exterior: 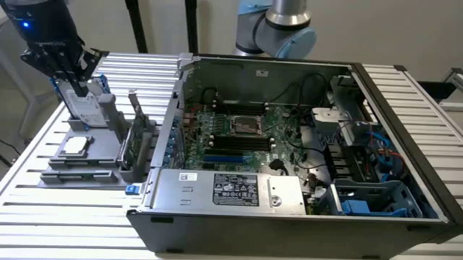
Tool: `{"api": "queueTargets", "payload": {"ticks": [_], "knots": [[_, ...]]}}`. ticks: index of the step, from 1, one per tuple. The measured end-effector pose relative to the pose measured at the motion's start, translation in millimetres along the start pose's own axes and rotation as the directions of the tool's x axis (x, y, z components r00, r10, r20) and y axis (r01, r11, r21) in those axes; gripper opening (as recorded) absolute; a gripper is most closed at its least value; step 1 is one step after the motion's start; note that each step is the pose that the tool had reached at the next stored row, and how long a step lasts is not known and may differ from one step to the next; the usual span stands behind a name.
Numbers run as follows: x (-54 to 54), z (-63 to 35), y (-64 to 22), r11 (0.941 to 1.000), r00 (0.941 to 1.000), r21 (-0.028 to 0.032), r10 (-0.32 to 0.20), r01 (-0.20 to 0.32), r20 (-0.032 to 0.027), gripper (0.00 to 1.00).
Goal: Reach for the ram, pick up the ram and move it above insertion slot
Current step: 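Reach for the ram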
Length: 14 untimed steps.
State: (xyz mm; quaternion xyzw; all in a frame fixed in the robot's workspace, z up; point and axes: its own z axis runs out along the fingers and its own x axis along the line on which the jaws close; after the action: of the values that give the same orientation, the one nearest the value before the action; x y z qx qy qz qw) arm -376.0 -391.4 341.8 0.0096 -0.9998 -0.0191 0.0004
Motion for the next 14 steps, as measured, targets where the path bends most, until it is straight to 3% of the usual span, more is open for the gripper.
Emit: {"api": "queueTargets", "payload": {"ticks": [14], "knots": [[0.2, -0.2, -1.9, 1.0, 1.0, 0.0, 0.0, 0.0, -0.0004, 0.11]]}}
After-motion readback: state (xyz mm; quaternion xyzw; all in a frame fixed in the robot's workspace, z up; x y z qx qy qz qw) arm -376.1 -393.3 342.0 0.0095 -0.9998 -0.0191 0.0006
